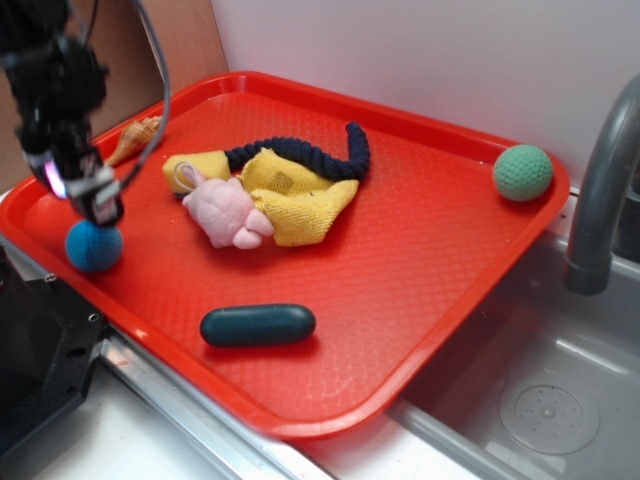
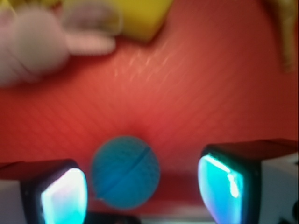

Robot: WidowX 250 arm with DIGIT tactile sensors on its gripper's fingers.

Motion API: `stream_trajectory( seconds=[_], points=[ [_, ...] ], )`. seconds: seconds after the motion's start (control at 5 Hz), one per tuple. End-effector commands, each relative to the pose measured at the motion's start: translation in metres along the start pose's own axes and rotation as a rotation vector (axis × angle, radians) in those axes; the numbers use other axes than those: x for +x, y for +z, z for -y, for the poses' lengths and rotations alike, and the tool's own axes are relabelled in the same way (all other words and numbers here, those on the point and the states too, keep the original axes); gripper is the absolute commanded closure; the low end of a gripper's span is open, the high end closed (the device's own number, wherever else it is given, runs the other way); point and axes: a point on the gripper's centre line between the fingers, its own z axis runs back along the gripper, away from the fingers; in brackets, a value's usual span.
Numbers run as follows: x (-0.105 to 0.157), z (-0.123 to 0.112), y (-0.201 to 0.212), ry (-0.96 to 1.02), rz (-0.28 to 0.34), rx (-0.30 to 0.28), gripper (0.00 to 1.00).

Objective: Grab the blue ball.

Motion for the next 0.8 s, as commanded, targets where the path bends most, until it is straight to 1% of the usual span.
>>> stream_trajectory(
  seconds=[0.0,0.2,0.4,0.6],
  points=[
    [0.004,0.033,-0.027,-0.105,-0.003,-0.058,0.0],
    [0.003,0.025,-0.022,-0.099,0.016,-0.013,1.0],
    [0.008,0.019,0.006,-0.056,0.05,0.045,1.0],
    [0.015,0.011,0.049,0.01,0.097,0.089,1.0]
  ],
)
